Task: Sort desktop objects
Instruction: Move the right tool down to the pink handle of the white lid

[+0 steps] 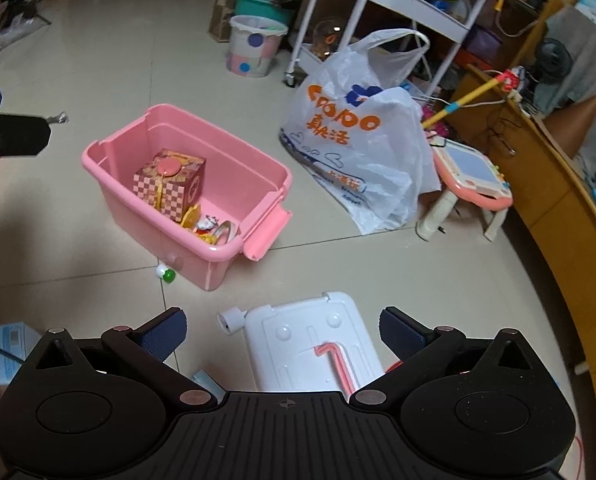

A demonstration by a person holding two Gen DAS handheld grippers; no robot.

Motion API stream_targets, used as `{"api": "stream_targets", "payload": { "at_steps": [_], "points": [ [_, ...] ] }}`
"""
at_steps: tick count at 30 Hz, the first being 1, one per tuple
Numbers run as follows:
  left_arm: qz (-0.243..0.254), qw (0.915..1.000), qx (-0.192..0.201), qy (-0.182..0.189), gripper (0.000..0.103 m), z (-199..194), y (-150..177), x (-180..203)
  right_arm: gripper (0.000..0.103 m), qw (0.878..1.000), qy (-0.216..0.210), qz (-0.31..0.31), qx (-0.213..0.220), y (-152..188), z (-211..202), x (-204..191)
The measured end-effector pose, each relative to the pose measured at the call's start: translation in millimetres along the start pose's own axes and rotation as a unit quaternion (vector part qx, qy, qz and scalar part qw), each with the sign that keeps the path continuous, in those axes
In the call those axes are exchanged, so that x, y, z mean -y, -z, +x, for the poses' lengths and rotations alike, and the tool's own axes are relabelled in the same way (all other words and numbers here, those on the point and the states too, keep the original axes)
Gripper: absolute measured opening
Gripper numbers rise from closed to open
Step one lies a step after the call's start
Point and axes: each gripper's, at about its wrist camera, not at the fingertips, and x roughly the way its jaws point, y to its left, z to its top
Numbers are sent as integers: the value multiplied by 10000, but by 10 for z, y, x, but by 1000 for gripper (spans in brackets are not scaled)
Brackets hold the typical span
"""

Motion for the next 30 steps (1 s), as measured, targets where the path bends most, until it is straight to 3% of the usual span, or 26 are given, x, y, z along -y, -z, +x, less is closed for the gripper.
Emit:
{"api": "stream_targets", "payload": {
  "at_steps": [5,11,16,20,30],
  "points": [
    [-62,9999,-117,-34,92,60,-1,-7,102,9995,-254,-201,-5,-19,62,46],
    [-191,9993,-313,-53,92,142,3,-12,103,9986,-510,-27,-133,36,312,160],
    [-298,9984,-476,-68,92,210,6,-17,103,9986,-465,-42,-238,140,541,253],
    [-383,9974,-606,-81,92,264,9,-21,103,9975,-409,219,-528,220,745,399],
    [-547,9937,-982,-19,94,408,76,-26,103,9939,-396,693,-761,390,1124,672]
  ]
}}
